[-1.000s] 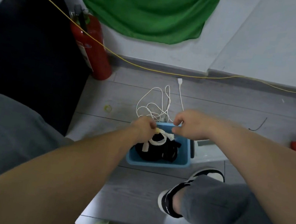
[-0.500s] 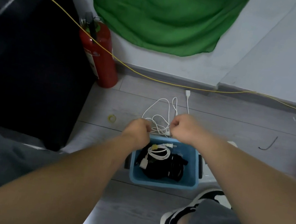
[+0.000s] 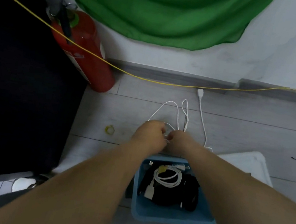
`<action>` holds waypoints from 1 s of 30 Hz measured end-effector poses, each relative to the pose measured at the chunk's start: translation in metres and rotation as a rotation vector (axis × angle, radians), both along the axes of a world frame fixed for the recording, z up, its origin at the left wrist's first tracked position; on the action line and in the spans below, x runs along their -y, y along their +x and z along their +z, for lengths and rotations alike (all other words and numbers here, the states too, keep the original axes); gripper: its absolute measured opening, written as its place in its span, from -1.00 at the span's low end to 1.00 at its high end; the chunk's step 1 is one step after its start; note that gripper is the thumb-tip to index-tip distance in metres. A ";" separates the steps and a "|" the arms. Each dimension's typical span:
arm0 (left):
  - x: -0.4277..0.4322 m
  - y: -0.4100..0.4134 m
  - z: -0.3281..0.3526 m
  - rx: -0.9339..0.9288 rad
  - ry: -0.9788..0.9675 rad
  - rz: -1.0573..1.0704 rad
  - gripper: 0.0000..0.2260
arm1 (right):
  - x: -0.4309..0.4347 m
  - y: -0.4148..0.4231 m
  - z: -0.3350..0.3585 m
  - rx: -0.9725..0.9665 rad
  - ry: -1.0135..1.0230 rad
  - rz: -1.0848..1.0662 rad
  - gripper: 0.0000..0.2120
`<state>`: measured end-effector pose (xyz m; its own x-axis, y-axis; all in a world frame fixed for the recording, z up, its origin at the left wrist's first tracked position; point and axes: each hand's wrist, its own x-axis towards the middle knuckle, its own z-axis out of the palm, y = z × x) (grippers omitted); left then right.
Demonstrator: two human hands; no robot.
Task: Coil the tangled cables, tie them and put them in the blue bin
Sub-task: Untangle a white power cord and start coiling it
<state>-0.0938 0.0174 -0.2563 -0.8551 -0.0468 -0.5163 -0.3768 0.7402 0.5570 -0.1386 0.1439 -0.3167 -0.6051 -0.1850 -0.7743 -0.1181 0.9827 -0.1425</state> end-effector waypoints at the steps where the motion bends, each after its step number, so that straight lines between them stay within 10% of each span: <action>1: -0.002 -0.002 -0.001 0.000 0.013 -0.002 -0.82 | -0.001 0.000 -0.007 0.005 0.023 0.039 -0.67; 7: 0.006 0.004 -0.005 -0.007 0.067 0.062 -0.82 | -0.013 -0.003 -0.021 -0.094 0.125 0.088 -0.66; 12: 0.031 0.003 0.008 -0.009 0.039 0.129 -0.82 | -0.024 -0.015 0.005 -0.061 -0.199 -0.248 -0.81; 21: 0.036 -0.006 0.117 -0.158 -0.001 0.090 -0.79 | -0.008 -0.058 0.176 0.007 -0.758 -0.976 -0.92; 30: 0.040 0.023 0.277 -0.356 0.326 0.155 -0.58 | 0.010 -0.006 0.367 -0.164 -1.155 -0.879 -0.77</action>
